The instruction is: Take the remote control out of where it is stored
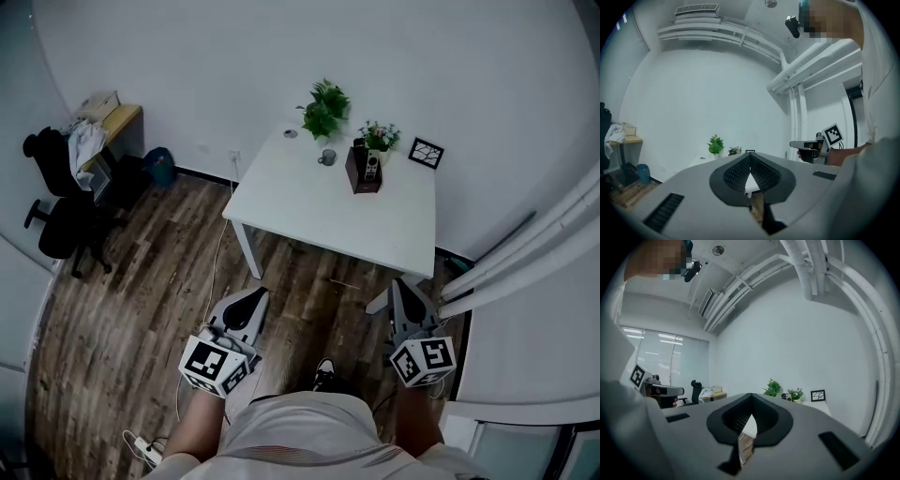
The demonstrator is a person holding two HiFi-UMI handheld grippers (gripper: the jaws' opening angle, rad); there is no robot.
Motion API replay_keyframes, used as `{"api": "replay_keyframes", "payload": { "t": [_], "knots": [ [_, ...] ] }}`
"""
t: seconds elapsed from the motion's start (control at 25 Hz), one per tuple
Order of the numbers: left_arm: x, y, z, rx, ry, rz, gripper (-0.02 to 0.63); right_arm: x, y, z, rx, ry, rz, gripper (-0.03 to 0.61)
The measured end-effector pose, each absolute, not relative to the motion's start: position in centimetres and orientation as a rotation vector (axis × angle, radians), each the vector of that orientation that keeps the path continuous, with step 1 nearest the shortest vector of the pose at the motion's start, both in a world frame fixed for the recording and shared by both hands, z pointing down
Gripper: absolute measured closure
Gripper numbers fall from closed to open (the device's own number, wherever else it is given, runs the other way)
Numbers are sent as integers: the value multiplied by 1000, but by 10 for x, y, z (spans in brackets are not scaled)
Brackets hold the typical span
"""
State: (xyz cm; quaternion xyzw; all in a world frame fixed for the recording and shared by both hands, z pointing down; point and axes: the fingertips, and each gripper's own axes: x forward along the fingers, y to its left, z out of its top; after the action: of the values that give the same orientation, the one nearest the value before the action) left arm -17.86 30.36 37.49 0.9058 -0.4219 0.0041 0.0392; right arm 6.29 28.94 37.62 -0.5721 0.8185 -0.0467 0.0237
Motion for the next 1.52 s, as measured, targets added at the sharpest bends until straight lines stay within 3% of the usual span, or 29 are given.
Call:
{"api": "replay_keyframes", "payload": {
  "t": [0.6,1.12,1.52],
  "knots": [
    [-45,185,383,2757,-1309,74,606,189,172,408,-1745,2555,-262,565],
    [-27,66,385,2785,-1189,31,606,203,78,407,-1849,2506,-258,565],
    [-67,-37,388,2804,-1007,18,606,152,-10,402,-1976,2474,-285,565]
  ]
}}
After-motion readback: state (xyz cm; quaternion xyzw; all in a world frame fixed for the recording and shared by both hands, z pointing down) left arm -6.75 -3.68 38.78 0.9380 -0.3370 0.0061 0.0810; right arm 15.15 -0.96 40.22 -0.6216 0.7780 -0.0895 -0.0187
